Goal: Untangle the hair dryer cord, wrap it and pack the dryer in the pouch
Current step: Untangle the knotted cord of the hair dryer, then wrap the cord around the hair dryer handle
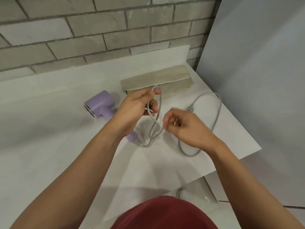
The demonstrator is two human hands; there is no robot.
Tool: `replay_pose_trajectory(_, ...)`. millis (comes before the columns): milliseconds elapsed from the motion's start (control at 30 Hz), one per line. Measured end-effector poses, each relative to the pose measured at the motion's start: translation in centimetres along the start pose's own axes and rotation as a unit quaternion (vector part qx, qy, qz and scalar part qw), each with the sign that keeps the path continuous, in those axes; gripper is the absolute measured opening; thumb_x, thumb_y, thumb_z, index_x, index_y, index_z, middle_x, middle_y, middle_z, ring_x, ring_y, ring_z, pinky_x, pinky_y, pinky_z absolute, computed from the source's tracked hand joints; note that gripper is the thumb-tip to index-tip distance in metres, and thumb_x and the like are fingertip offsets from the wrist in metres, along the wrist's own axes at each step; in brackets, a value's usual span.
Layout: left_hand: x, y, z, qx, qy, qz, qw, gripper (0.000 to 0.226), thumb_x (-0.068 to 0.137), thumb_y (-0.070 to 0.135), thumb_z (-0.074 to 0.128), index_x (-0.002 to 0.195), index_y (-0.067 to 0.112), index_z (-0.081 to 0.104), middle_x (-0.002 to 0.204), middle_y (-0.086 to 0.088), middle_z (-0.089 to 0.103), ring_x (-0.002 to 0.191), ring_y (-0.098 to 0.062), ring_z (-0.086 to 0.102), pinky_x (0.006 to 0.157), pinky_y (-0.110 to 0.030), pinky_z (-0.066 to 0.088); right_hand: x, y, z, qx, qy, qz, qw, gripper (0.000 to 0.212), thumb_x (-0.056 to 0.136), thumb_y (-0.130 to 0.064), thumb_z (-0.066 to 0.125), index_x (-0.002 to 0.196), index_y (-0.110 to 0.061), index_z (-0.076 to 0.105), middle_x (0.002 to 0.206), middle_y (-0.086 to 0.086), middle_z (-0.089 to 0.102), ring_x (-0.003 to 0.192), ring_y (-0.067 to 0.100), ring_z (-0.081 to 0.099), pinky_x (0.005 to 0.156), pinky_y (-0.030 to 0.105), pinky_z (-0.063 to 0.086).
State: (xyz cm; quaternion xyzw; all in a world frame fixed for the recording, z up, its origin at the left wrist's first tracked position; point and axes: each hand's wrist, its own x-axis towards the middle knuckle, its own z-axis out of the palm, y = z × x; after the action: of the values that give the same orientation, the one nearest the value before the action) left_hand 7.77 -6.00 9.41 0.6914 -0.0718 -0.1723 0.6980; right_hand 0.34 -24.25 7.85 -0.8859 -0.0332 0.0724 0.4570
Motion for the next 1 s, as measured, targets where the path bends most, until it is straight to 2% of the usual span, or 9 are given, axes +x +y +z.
replay_pose_trajectory(133, 1.6, 0.6, -0.2, 0.098, -0.004, -0.013, 0.995, 0.024, 0.106, 0.025, 0.052, 0.114, 0.015, 0.072, 0.070, 0.004, 0.069, 0.073, -0.015, 0.057, 0.067, -0.030, 0.043, 1.7, 0.5, 0.9, -0.049, 0.046, -0.154, 0.986, 0.021, 0.089, -0.005, 0.068, 0.101, -0.022, 0.064, 0.103, -0.009, 0.062, 0.084, 0.012, 0.061, 0.071, 0.020, 0.049)
replay_pose_trajectory(233, 2.8, 0.4, -1.1, 0.124, 0.025, -0.048, 0.991, 0.023, 0.103, 0.026, 0.057, 0.108, 0.014, 0.075, 0.070, 0.003, 0.061, 0.064, -0.014, 0.052, 0.057, -0.027, 0.041, 2.6, 1.8, 1.2, -0.217, 0.099, -0.273, 0.932, 0.037, 0.082, 0.007, 0.065, 0.109, -0.017, 0.068, 0.126, 0.000, 0.053, 0.110, 0.024, 0.055, 0.070, 0.040, 0.055)
replay_pose_trajectory(367, 3.4, -0.5, -2.9, 0.087, 0.047, -0.108, 0.989, 0.019, 0.102, 0.022, 0.061, 0.097, 0.006, 0.070, 0.070, -0.003, 0.052, 0.052, -0.013, 0.047, 0.047, -0.025, 0.041, 4.8, 1.6, 0.7, -0.383, 0.055, -0.349, 0.854, 0.055, 0.080, 0.000, 0.077, 0.127, -0.029, 0.072, 0.164, 0.008, 0.037, 0.137, 0.037, 0.039, 0.082, 0.036, 0.051)
replay_pose_trajectory(500, 3.6, -1.5, -5.4, 0.063, 0.063, -0.106, 0.990, 0.024, 0.105, 0.021, 0.058, 0.103, 0.000, 0.069, 0.072, -0.007, 0.057, 0.054, -0.015, 0.055, 0.048, -0.024, 0.048, 6.7, 0.6, 0.9, -0.407, -0.005, -0.403, 0.820, 0.008, 0.085, -0.031, 0.083, 0.087, -0.024, 0.080, 0.164, 0.003, 0.039, 0.148, 0.035, 0.032, 0.098, 0.053, 0.050)
replay_pose_trajectory(567, 3.5, -1.8, -7.1, 0.070, 0.073, -0.090, 0.991, 0.025, 0.104, 0.018, 0.059, 0.105, -0.004, 0.070, 0.074, -0.009, 0.059, 0.057, -0.015, 0.059, 0.052, -0.024, 0.052, 7.4, 0.1, 0.7, -0.420, -0.029, -0.407, 0.811, 0.009, 0.085, -0.032, 0.083, 0.089, -0.024, 0.079, 0.167, 0.001, 0.036, 0.151, 0.035, 0.029, 0.100, 0.054, 0.049)
replay_pose_trajectory(700, 3.4, -2.0, -8.8, 0.075, 0.057, -0.104, 0.990, 0.020, 0.102, 0.009, 0.060, 0.108, -0.005, 0.072, 0.073, -0.007, 0.060, 0.056, -0.014, 0.056, 0.057, -0.024, 0.054, 8.4, -1.1, 0.9, -0.486, -0.082, -0.408, 0.769, 0.052, 0.076, -0.027, 0.091, 0.125, -0.030, 0.073, 0.172, 0.006, 0.022, 0.156, 0.038, 0.023, 0.109, 0.053, 0.046)
replay_pose_trajectory(867, 4.3, -2.2, -8.2, 0.056, 0.044, -0.075, 0.995, 0.022, 0.097, 0.010, 0.059, 0.112, 0.000, 0.073, 0.083, -0.011, 0.067, 0.077, -0.021, 0.069, 0.068, -0.027, 0.057, 9.1, -2.6, 2.2, -0.490, -0.079, -0.456, 0.738, 0.012, 0.083, -0.042, 0.084, 0.085, -0.031, 0.080, 0.169, 0.002, 0.031, 0.157, 0.036, 0.020, 0.109, 0.049, 0.041)
replay_pose_trajectory(933, 4.6, -3.1, -9.3, 0.203, 0.048, -0.030, 0.978, 0.023, 0.094, 0.006, 0.057, 0.111, 0.008, 0.072, 0.087, -0.007, 0.070, 0.082, -0.020, 0.070, 0.069, -0.026, 0.056, 9.4, -2.3, 2.3, -0.485, -0.073, -0.466, 0.736, 0.016, 0.083, -0.046, 0.083, 0.079, -0.031, 0.080, 0.164, 0.002, 0.040, 0.156, 0.036, 0.024, 0.111, 0.048, 0.038)
replay_pose_trajectory(1000, 4.6, -4.2, -11.2, 0.459, 0.002, 0.038, 0.888, 0.036, 0.087, 0.000, 0.057, 0.117, 0.014, 0.070, 0.102, -0.004, 0.070, 0.097, -0.021, 0.068, 0.079, -0.025, 0.051, 9.5, -1.4, 2.3, -0.474, -0.078, -0.466, 0.743, 0.019, 0.084, -0.047, 0.082, 0.079, -0.028, 0.081, 0.149, 0.001, 0.058, 0.151, 0.035, 0.037, 0.113, 0.051, 0.037)
